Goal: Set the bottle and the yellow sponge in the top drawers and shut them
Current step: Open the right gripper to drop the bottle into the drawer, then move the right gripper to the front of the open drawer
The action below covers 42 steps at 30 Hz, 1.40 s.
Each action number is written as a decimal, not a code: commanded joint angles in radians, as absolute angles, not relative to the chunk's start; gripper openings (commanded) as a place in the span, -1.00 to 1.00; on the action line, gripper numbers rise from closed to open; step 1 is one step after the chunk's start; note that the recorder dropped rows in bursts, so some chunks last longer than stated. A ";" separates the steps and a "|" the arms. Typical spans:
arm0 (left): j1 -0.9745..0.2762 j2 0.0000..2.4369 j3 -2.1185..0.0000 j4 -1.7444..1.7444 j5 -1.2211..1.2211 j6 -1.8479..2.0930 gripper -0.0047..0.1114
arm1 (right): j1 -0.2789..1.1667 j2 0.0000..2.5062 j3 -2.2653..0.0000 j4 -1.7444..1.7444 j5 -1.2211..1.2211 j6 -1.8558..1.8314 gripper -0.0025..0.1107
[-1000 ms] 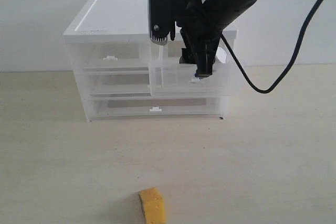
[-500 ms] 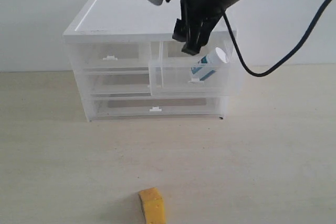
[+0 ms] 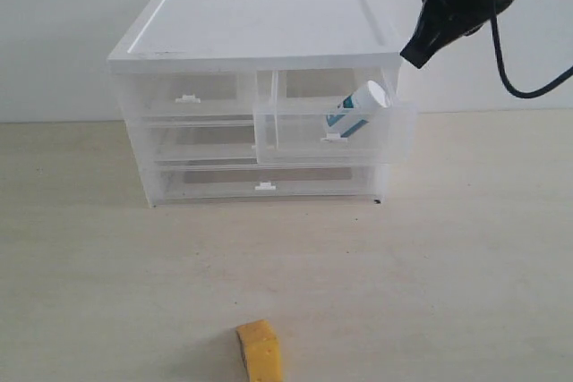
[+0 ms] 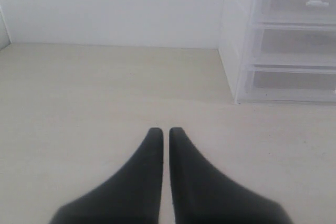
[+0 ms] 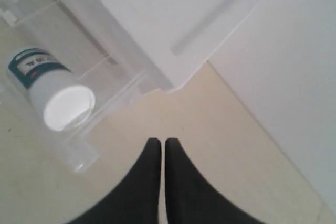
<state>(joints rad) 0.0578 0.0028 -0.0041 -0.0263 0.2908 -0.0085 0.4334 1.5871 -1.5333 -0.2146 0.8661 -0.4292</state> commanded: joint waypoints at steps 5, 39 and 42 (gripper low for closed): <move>0.061 0.000 0.000 -0.034 0.292 -0.008 -0.84 | 0.379 1.600 -1.539 0.061 0.910 -0.559 -0.96; 0.061 0.000 0.000 -0.034 0.292 -0.008 -0.84 | 0.379 1.717 -1.539 -0.045 0.692 -0.442 -0.96; 0.061 0.000 0.000 -0.034 0.292 -0.008 -0.84 | 0.379 1.688 -1.539 -0.040 0.703 -0.435 -0.96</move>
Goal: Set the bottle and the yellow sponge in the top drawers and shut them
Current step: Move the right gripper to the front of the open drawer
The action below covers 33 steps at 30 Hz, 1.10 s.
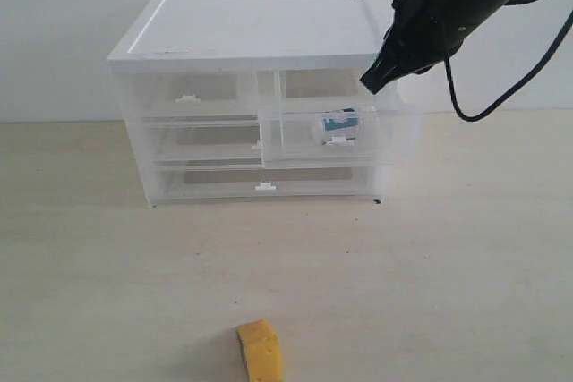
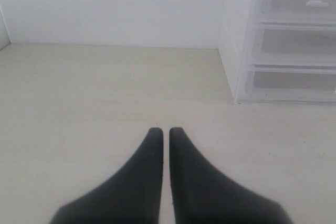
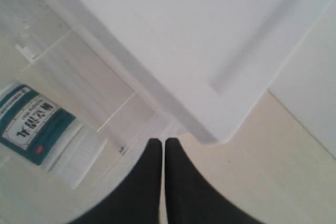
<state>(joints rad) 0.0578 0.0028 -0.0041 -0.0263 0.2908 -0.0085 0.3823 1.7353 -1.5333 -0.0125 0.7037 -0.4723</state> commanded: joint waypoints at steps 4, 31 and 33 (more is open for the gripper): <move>0.061 0.000 0.000 -0.034 0.292 -0.008 -0.84 | 0.379 1.647 -1.539 0.000 0.712 -0.435 -0.96; 0.061 0.000 0.000 -0.034 0.292 -0.008 -0.84 | 0.463 1.664 -1.533 0.426 1.203 -0.840 -0.96; 0.061 0.000 0.000 -0.034 0.292 -0.008 -0.84 | 0.463 1.688 -1.533 0.416 1.209 -0.842 -0.96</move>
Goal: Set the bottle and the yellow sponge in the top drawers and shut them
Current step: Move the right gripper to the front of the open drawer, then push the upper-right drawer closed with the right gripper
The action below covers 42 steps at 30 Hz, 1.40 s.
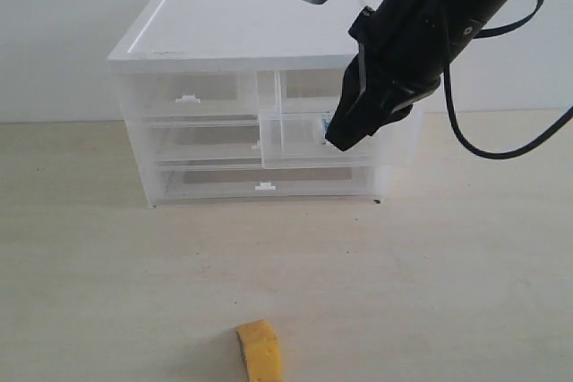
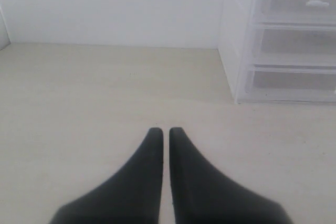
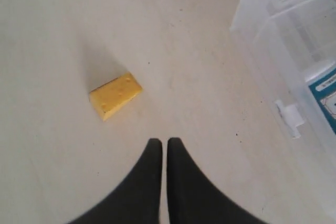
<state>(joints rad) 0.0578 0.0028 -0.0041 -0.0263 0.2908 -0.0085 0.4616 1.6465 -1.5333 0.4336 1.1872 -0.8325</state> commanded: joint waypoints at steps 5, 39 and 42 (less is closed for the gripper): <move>0.061 0.000 0.000 -0.034 0.292 -0.008 -0.84 | 0.463 1.726 -1.533 0.351 1.125 -0.844 -0.96; 0.061 0.000 0.000 -0.034 0.292 -0.008 -0.84 | 0.459 1.777 -1.533 0.200 0.633 -0.783 -0.96; 0.061 0.000 0.000 -0.034 0.292 -0.008 -0.84 | 0.459 1.776 -1.533 0.200 0.643 -0.767 -0.96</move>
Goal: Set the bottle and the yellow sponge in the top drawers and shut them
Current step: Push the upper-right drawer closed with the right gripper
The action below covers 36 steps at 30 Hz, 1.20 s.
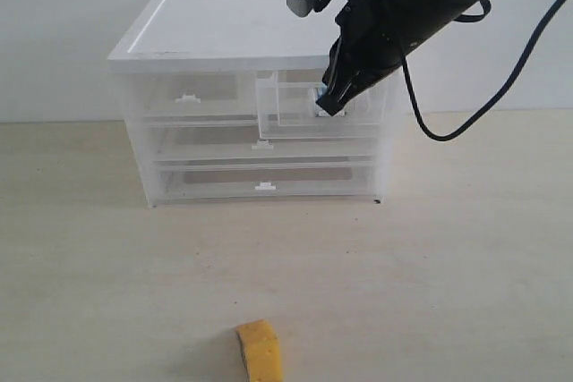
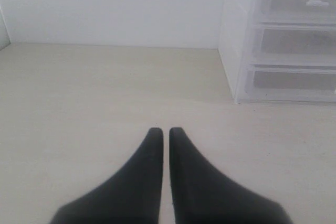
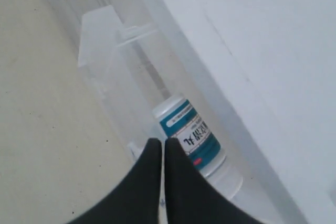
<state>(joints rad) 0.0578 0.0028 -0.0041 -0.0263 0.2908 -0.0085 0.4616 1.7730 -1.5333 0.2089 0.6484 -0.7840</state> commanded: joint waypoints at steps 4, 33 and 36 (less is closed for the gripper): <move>0.061 0.000 0.000 -0.034 0.292 -0.008 -0.84 | 0.459 1.759 -1.560 0.213 0.794 -0.733 -0.96; 0.061 0.000 0.000 -0.034 0.292 -0.008 -0.84 | 0.458 1.865 -1.577 0.162 0.574 -0.855 -0.96; 0.061 0.000 0.000 -0.034 0.292 -0.008 -0.84 | 0.458 1.871 -1.577 0.162 0.518 -0.855 -0.96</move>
<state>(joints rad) 0.0578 0.0028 -0.0041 -0.0263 0.2908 -0.0085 0.4616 1.8662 -1.5718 0.1704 0.5871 -0.8520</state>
